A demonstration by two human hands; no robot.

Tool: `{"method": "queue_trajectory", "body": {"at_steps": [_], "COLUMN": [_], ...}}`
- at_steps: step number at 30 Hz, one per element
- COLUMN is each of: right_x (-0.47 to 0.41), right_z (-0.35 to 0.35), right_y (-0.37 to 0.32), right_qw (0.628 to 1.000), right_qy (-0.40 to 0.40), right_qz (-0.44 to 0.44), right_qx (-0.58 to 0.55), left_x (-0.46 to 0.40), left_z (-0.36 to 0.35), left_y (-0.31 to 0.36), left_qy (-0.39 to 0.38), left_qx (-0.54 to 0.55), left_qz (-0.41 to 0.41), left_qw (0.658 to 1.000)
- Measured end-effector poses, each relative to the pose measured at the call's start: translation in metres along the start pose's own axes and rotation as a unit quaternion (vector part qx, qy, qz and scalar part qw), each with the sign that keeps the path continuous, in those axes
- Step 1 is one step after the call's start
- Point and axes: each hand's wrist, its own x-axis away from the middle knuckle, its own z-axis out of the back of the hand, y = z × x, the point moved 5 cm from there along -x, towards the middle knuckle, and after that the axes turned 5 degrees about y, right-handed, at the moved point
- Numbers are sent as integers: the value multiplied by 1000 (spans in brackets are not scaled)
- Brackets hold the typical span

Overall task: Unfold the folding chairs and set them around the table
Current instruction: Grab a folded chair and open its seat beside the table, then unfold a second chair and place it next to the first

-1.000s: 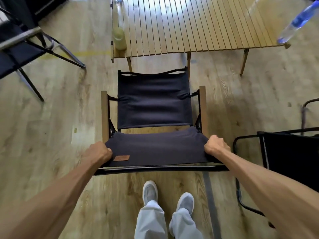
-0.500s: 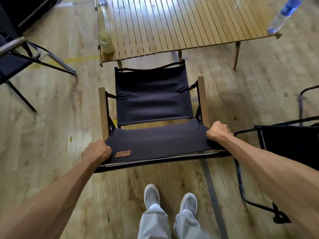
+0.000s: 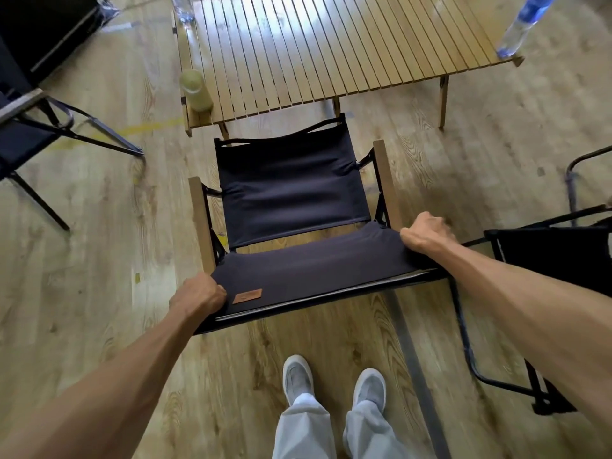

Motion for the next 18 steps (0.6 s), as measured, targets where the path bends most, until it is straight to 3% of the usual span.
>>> {"method": "queue_trajectory", "body": {"at_steps": [7,12,16,18], "right_x": [22,46,59,63], "right_z": [17,55,87,104], "right_y": [-3,11,60,99], "right_qw": [998,995,995,995], "right_qy": [-8,20,44,55], "right_qz": [55,88,89,84], "right_qx": [41,36,-6,-17], "left_x": [21,68,150,200], "left_z": [29,56,55,40], "left_y": [18,92,183,234], "left_qy": [57,114,203,209], "left_qx": [-80,-66,-17,9], "left_qz": [-60,-173,-343,-412], "left_qw": [993,976,917,887]}}
